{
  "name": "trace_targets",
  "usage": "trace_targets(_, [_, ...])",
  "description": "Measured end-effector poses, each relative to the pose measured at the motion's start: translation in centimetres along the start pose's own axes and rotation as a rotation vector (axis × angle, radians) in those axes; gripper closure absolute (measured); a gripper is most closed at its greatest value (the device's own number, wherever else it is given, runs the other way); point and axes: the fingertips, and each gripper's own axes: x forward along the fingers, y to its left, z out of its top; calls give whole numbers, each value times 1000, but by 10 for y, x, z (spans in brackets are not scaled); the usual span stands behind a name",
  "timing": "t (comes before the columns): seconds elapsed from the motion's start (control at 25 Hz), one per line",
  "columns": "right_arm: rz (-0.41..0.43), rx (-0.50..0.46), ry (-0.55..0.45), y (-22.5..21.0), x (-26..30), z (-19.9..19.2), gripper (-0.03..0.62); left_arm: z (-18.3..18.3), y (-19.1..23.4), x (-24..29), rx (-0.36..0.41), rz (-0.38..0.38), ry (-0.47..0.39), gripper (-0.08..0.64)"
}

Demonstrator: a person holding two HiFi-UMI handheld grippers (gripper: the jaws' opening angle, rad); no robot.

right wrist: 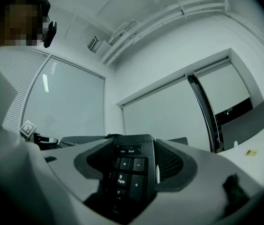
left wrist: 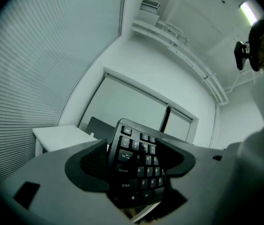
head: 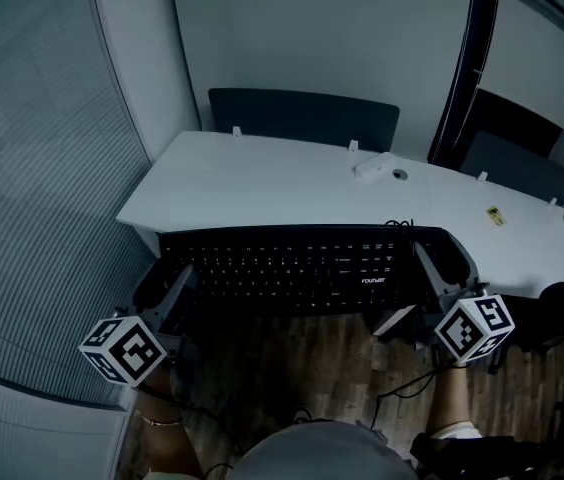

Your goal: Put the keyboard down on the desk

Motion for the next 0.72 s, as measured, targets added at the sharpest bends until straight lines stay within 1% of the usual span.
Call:
trace_targets(0.12, [-134,-38,25,-2,-20,4,338,-9,7,36,-41,-117,66,227])
trace_targets(0.2, [-172,-46,21,2,-20,5,338,-7,15,47,-48,-153,83,227])
trace_targets(0.72, [-156,-49,-15,2,-18,4,337,-3,15,45,-21,-149,62,227])
